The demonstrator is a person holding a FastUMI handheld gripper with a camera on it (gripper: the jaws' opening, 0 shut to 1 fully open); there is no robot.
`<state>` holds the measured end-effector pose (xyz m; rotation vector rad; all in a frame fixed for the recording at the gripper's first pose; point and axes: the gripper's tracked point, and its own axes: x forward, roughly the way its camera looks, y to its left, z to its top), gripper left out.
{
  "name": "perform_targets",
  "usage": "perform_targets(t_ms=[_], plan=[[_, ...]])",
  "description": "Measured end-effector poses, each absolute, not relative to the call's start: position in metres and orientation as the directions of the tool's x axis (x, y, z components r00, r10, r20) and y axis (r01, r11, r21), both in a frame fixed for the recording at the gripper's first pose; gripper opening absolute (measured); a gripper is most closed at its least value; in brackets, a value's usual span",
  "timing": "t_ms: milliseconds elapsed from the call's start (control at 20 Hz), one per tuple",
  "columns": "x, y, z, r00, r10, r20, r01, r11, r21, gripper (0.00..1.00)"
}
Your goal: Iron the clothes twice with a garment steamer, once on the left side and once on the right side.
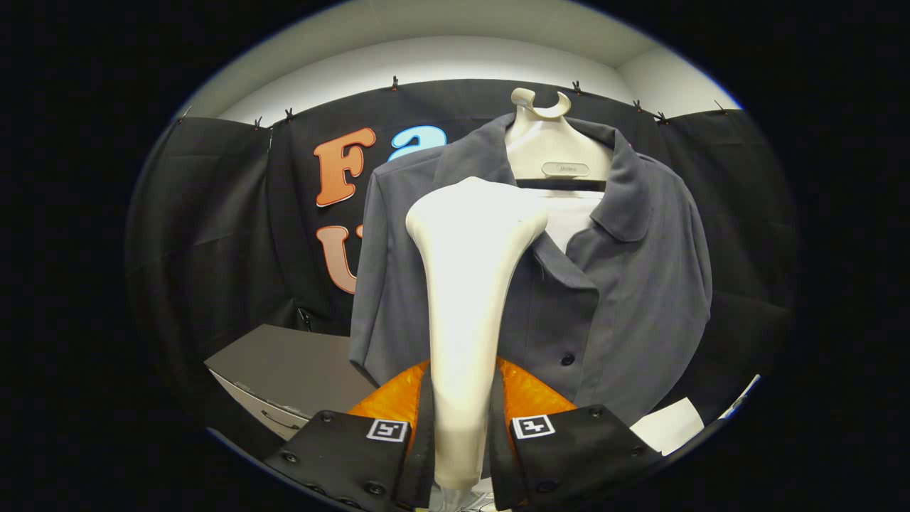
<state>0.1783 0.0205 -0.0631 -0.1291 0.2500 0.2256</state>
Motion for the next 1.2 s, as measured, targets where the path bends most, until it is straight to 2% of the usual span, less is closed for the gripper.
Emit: perform_targets(t_ms=[1200], plan=[[0.153, -0.025, -0.246, 0.859, 0.115, -0.5, -0.168, 0.984, -0.062, 0.4]])
